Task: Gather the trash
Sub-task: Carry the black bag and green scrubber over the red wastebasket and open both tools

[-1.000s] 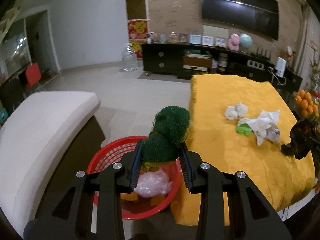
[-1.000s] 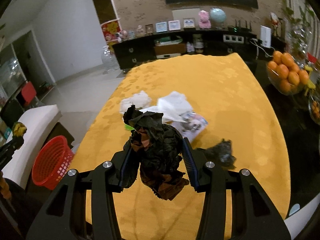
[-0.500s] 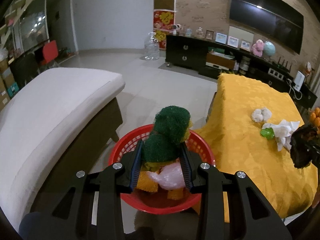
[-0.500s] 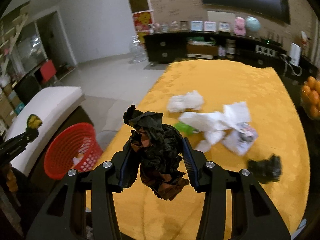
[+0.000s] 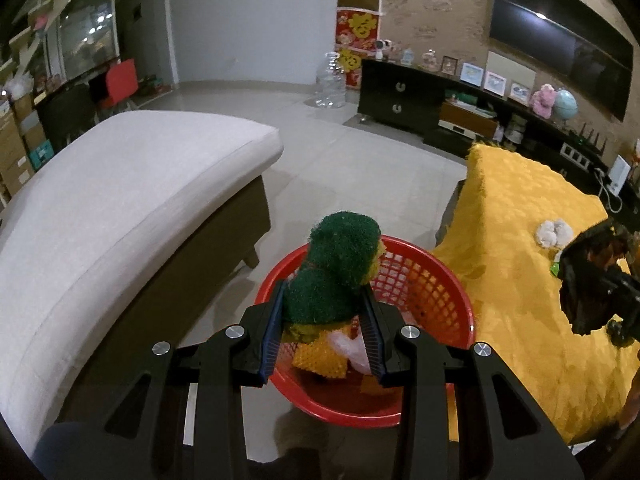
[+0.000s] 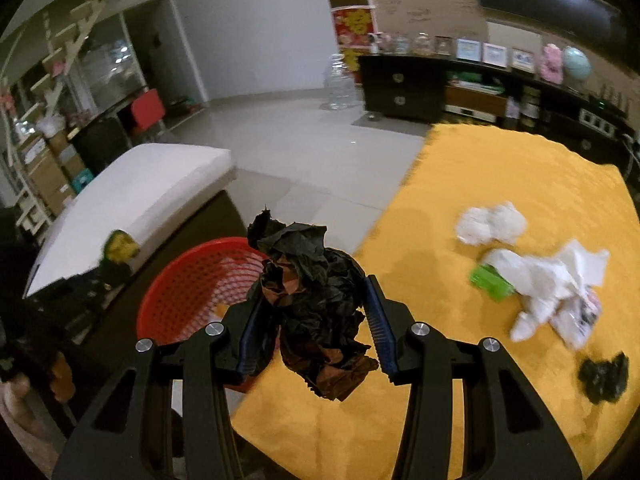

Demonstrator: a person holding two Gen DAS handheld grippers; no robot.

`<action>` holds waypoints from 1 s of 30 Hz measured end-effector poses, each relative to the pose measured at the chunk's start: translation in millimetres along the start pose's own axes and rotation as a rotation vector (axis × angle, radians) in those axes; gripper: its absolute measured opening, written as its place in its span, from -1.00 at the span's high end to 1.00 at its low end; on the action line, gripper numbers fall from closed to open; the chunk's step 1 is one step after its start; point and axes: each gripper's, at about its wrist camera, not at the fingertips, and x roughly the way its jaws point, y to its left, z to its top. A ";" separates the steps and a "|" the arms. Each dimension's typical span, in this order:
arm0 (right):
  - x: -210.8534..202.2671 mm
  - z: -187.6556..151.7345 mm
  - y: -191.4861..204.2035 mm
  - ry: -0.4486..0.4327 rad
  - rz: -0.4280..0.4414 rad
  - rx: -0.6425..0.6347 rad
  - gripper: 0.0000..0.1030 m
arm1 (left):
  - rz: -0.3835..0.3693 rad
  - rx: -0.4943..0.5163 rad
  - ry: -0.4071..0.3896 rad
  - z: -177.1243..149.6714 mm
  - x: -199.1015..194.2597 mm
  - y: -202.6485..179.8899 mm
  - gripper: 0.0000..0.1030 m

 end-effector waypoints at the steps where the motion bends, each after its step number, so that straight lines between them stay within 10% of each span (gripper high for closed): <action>1: 2.7 3.7 5.7 0.005 0.014 -0.012 0.12 | 0.004 -0.004 0.003 0.4 1.5 1.1 0.34; 30: 66.5 10.1 55.0 0.148 0.190 -0.064 0.08 | 0.057 -0.005 0.096 -3.8 31.7 2.9 0.34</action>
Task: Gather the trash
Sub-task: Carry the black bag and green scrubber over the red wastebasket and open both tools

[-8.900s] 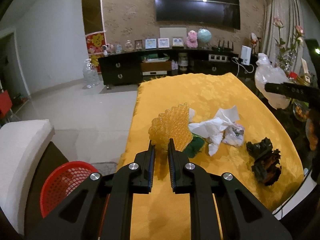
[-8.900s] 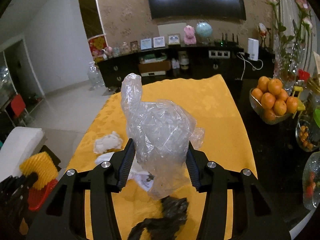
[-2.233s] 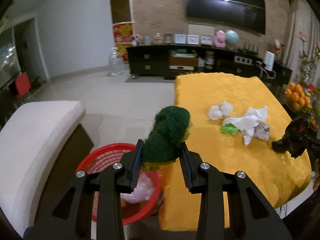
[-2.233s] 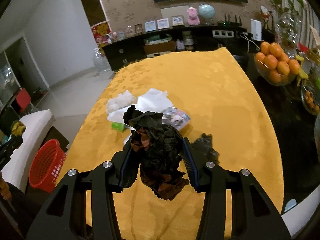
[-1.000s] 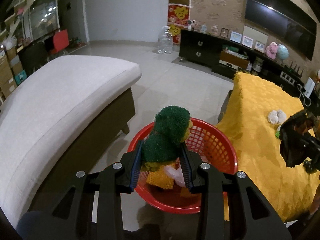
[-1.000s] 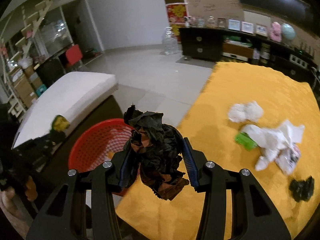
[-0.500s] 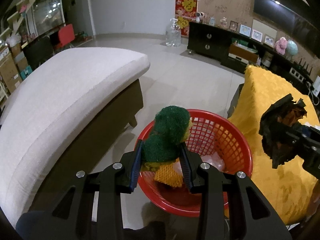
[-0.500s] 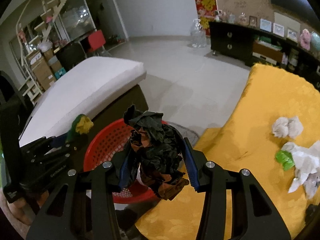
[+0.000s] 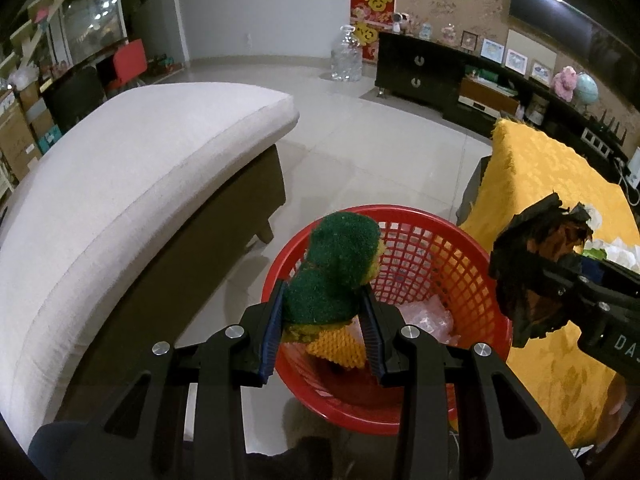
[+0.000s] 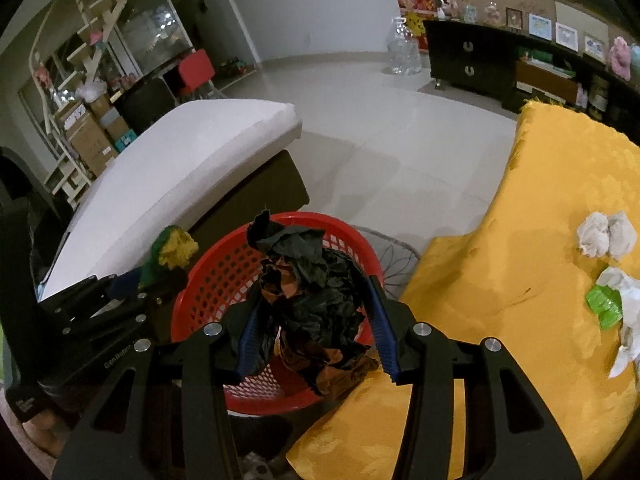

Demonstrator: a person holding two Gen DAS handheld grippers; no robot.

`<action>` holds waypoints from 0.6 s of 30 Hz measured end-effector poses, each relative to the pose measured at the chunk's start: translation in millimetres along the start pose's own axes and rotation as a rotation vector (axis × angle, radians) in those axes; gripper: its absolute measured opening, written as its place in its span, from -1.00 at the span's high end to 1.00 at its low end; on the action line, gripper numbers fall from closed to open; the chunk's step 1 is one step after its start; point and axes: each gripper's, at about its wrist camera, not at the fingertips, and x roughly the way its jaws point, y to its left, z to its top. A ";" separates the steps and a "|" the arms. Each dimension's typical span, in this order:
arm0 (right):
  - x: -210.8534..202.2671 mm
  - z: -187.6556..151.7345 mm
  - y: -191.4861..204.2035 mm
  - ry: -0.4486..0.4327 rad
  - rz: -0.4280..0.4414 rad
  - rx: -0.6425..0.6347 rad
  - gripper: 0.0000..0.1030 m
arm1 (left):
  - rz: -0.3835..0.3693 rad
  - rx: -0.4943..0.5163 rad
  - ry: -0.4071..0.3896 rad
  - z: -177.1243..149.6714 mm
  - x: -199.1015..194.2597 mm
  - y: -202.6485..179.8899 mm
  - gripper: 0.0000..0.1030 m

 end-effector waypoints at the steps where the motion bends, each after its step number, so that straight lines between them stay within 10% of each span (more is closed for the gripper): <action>1: 0.9 -0.3 0.3 0.004 0.004 0.004 0.06 | 0.001 0.000 -0.001 -0.6 -0.6 0.4 0.34; 7: 2.7 2.8 -7.3 0.009 0.028 0.027 -0.20 | -0.006 -0.002 0.004 0.8 0.5 -1.1 0.26; 14: -10.7 3.2 -15.6 -0.024 0.022 0.050 -0.28 | 0.004 -0.028 -0.030 3.3 -6.3 4.2 -0.50; 18: -24.1 2.5 -22.7 -0.055 0.006 0.059 -0.29 | -0.009 -0.045 -0.087 6.9 -17.8 6.5 -0.59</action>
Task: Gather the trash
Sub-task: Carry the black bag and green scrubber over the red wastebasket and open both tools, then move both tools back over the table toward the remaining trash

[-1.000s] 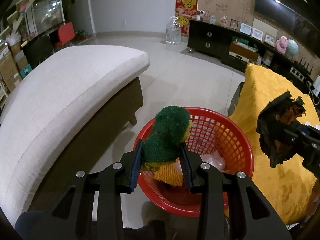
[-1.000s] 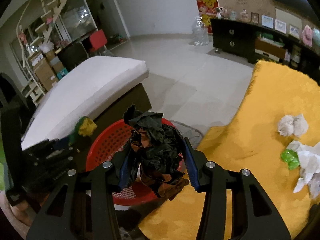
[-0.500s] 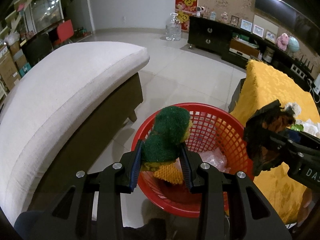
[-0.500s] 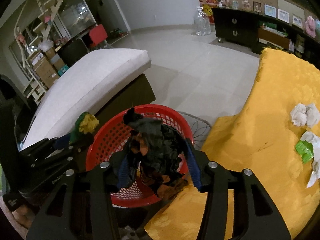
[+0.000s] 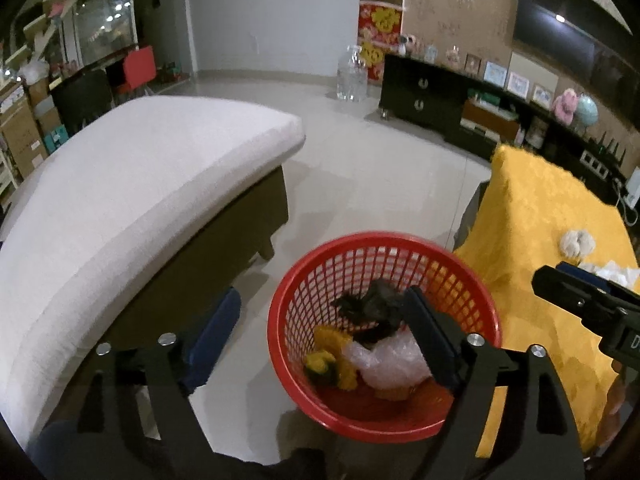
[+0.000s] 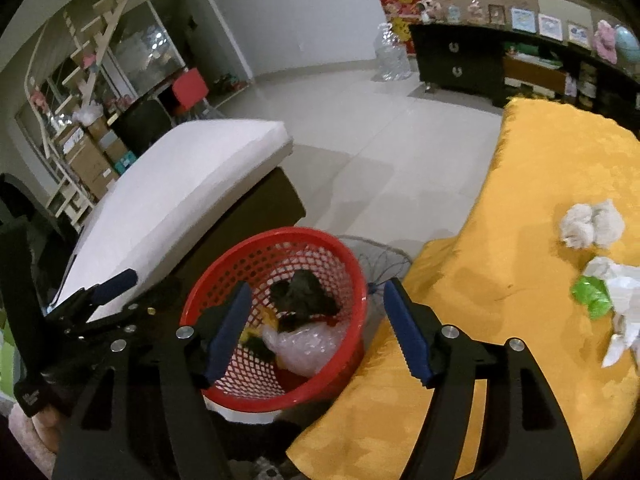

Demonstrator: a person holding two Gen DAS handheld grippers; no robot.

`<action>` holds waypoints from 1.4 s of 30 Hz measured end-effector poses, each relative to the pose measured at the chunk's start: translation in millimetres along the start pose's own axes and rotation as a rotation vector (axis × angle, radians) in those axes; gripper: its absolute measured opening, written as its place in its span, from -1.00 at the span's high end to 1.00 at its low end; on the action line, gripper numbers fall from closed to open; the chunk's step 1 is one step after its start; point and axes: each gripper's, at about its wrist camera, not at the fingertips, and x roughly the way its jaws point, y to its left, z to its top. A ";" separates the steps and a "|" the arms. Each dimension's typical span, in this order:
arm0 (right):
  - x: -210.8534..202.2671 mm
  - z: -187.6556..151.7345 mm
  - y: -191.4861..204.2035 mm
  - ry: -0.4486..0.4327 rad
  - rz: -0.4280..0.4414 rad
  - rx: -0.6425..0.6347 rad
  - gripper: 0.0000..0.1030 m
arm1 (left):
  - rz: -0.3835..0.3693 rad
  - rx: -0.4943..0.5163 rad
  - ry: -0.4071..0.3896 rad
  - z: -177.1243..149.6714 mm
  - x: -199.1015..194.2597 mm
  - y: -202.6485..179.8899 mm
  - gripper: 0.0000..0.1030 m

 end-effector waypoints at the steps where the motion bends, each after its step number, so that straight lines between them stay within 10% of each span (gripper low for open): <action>1: -4.5 -0.5 -1.8 -0.012 -0.008 0.000 -0.29 | -0.003 -0.005 -0.011 1.8 -2.0 0.6 -0.59; 21: -91.3 -24.4 -68.8 -0.172 -0.249 0.056 -0.36 | -0.048 -0.027 -0.057 4.6 -15.0 -2.9 -0.60; 33: -171.9 -85.0 -179.0 -0.233 -0.536 0.292 -0.36 | -0.105 0.042 -0.059 0.3 -20.3 -38.0 -0.60; 42: -192.2 -127.2 -232.5 -0.215 -0.594 0.439 -0.49 | -0.158 0.156 -0.069 -9.0 -29.3 -93.5 -0.60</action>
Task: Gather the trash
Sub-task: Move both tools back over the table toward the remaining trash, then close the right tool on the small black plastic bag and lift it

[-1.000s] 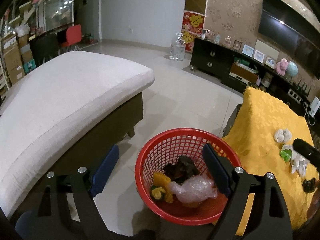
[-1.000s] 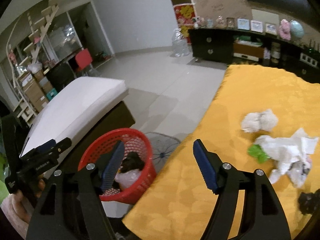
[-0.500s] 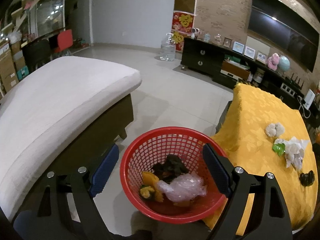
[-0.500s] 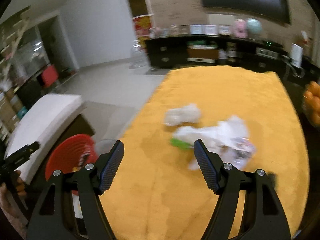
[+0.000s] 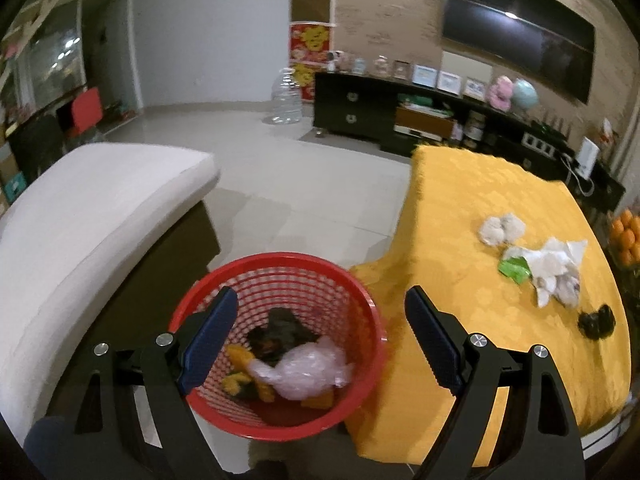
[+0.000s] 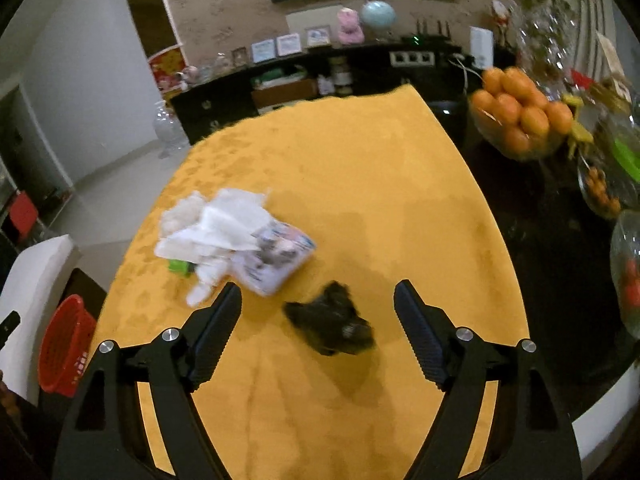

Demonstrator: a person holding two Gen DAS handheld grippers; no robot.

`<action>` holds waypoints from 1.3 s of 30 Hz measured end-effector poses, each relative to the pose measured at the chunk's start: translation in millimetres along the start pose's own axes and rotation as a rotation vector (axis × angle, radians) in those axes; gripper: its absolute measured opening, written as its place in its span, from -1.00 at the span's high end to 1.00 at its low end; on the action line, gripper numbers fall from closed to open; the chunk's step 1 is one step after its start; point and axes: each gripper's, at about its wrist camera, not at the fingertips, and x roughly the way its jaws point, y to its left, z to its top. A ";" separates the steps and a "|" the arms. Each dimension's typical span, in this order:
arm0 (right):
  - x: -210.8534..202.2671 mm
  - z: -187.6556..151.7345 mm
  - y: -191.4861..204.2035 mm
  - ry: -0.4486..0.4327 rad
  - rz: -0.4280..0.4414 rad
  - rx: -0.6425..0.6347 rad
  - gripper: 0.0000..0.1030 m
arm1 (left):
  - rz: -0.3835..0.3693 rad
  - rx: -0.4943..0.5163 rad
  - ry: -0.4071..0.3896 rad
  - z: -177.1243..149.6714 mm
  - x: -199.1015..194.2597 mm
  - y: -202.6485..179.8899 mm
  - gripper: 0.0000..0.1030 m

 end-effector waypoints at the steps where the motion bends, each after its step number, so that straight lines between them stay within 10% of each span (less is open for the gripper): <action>1: 3.7 -2.0 -4.7 0.010 -0.005 0.010 -0.49 | -0.004 0.013 0.001 -0.3 0.3 -5.9 -0.60; 14: 57.3 -20.1 0.6 0.115 -0.009 -0.020 -0.57 | -0.031 0.076 0.001 -3.5 0.7 -37.8 -0.60; 24: 60.5 -26.6 5.1 0.164 -0.041 -0.081 0.27 | -0.087 0.135 0.009 -3.6 0.8 -61.6 -0.60; 39: 12.6 -4.9 11.9 0.049 0.026 -0.057 0.36 | -0.261 0.365 0.015 30.1 18.8 -160.8 -0.60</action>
